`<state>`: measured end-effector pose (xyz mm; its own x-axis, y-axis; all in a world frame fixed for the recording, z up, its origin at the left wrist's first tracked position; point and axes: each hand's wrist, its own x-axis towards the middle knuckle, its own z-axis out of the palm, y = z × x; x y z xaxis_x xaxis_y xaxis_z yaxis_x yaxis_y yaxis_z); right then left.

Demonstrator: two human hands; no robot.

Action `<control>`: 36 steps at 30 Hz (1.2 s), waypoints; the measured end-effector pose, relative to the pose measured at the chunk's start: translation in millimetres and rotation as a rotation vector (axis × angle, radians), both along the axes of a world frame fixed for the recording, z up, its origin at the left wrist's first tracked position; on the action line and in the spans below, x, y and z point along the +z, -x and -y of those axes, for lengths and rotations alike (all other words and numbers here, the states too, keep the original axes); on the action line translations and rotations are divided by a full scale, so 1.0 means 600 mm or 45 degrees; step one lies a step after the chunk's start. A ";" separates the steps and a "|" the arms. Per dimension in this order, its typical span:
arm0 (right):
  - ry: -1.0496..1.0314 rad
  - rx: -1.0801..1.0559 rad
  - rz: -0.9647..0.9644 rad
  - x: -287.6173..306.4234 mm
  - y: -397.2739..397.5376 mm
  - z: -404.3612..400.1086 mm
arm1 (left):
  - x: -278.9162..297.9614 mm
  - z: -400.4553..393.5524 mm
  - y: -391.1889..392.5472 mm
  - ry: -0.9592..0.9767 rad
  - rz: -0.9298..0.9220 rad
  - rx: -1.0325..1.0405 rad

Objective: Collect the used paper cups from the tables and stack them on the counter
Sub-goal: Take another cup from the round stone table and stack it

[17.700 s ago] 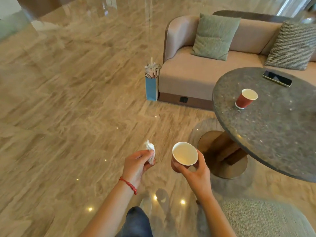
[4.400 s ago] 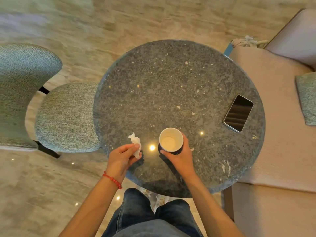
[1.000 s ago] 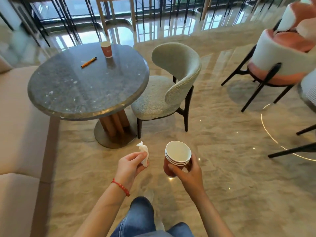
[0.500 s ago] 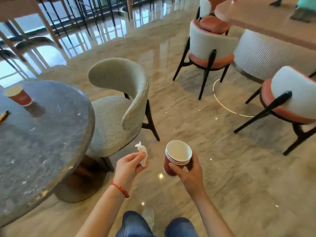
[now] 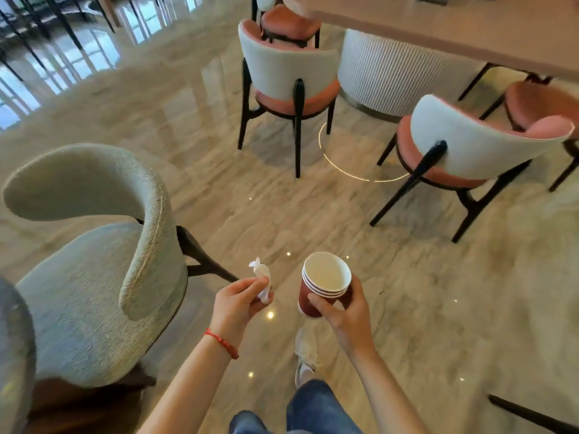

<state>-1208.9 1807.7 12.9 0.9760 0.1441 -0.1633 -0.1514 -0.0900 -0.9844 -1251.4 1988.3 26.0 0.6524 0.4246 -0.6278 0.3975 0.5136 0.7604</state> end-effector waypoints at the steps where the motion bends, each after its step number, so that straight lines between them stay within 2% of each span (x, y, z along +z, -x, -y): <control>1: -0.008 -0.002 -0.001 0.012 -0.033 0.001 | 0.012 0.002 -0.032 0.006 0.005 0.004; 9: 0.008 0.067 0.073 0.050 -0.281 0.015 | 0.056 0.010 -0.261 0.056 0.064 0.050; 17: 0.024 0.088 0.089 0.032 -0.471 -0.034 | 0.052 -0.037 -0.440 0.064 0.090 0.100; 24: 0.009 0.100 0.108 0.030 -0.673 -0.141 | 0.045 -0.144 -0.641 0.039 0.153 0.095; 30: 0.008 0.163 0.144 0.065 -0.846 -0.275 | 0.060 -0.273 -0.803 0.017 0.193 0.130; 36: 0.015 0.257 0.127 0.071 -0.961 -0.377 | 0.058 -0.374 -0.895 0.020 0.193 0.229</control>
